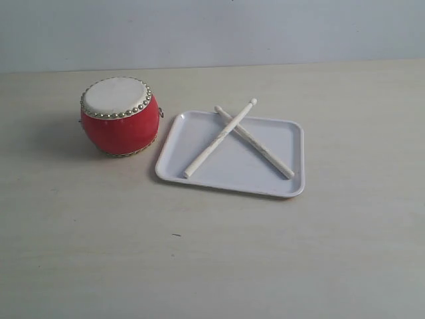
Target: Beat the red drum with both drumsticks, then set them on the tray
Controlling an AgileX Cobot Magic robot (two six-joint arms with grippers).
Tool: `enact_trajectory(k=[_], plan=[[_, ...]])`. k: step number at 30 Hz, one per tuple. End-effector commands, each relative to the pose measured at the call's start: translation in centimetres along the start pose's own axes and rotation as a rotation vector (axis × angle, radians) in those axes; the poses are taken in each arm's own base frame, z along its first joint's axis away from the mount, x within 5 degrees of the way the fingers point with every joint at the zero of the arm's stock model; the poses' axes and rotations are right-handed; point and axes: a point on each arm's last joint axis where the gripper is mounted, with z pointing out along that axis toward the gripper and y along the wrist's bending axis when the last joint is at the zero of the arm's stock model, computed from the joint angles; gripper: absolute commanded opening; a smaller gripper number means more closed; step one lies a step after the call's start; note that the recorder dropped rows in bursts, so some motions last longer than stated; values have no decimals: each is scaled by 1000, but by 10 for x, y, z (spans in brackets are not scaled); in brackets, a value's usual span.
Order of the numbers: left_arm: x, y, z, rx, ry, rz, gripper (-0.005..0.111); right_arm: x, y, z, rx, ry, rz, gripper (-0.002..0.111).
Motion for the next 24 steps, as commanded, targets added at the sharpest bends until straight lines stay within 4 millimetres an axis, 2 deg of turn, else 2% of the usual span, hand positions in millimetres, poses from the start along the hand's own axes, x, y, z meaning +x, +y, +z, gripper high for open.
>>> enact_trajectory(k=[1,24], plan=[[0,0,0,-3,-7,-2,0,0,-1,0,7,-11,1,0],[0,0,0,-3,-7,-2,0,0,-1,0,14,-7,-23,0]])
